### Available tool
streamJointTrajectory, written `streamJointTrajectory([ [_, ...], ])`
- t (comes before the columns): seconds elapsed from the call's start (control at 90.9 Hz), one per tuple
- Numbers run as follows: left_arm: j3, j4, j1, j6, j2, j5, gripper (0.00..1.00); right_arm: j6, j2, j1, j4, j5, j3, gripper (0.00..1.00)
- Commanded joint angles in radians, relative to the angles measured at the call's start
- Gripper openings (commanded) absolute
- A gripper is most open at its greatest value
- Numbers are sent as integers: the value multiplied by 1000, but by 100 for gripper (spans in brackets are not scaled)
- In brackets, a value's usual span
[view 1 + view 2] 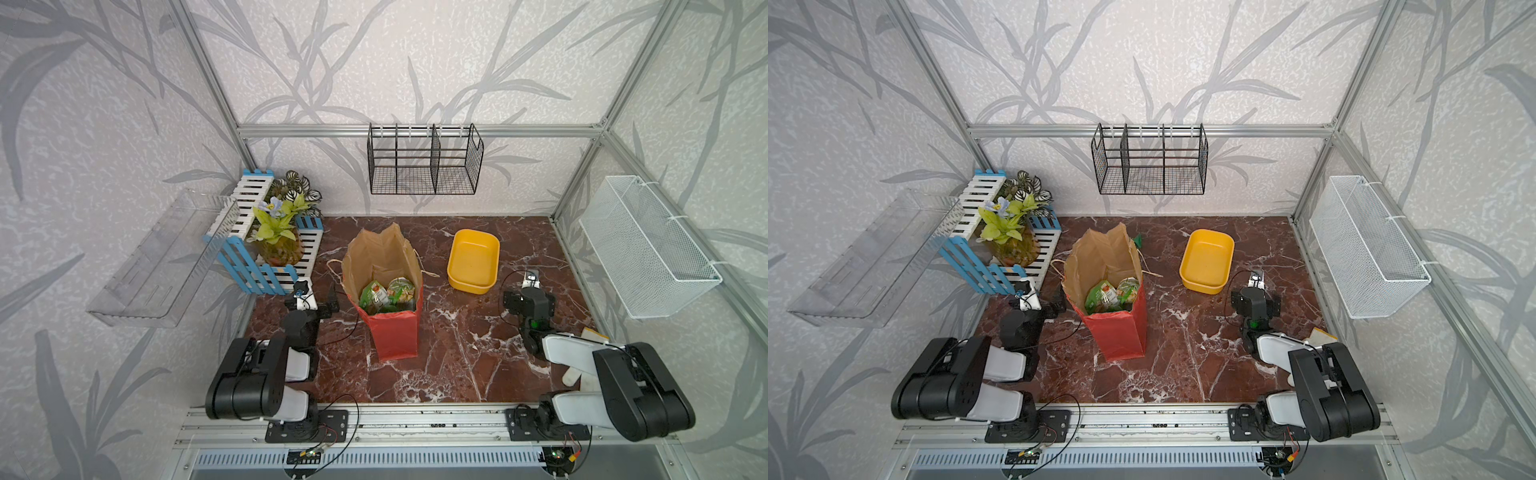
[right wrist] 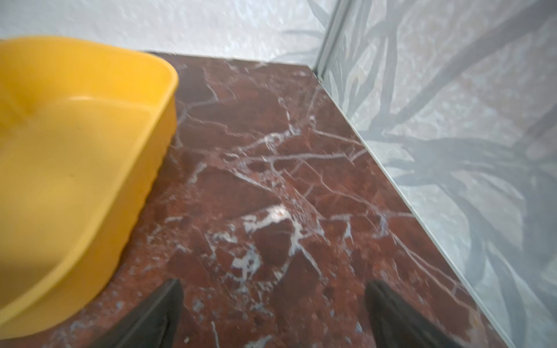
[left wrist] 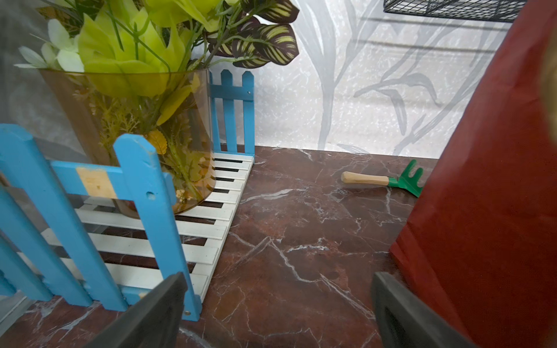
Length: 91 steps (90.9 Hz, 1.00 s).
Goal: Place the condiment packets inside the bag
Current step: Reset both arms
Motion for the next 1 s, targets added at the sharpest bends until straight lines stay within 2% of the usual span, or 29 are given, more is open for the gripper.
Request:
streamJointTrajectory([
  [0.0,-14,144,-40,45,23,-99,100,-89,56,-2,285,-103,-44,99],
  [0.11,62,5,-52,34,22,-173,100,-86,152,-14,404,-126,-41,99],
  [0.187,157,-194,-56,34,21,-181,100,-39,116,-73,237,-233,15,99],
  [0.242,152,-149,-59,53,39,-148,100,-9,141,-122,162,-297,60,99],
  [0.308,165,-198,-59,50,26,-142,100,12,219,-142,248,-317,68,99],
  [0.385,160,-175,-58,52,33,-143,100,27,184,-169,73,-355,112,99],
  [0.418,164,-194,-58,50,27,-142,100,26,169,-174,80,-367,112,99],
  [0.473,161,-179,-58,51,31,-144,100,31,186,-175,139,-365,96,99],
  [0.55,160,-183,-58,51,26,-142,100,27,170,-175,77,-370,111,99],
  [0.99,160,-185,-58,51,27,-142,100,25,169,-174,91,-373,105,99],
])
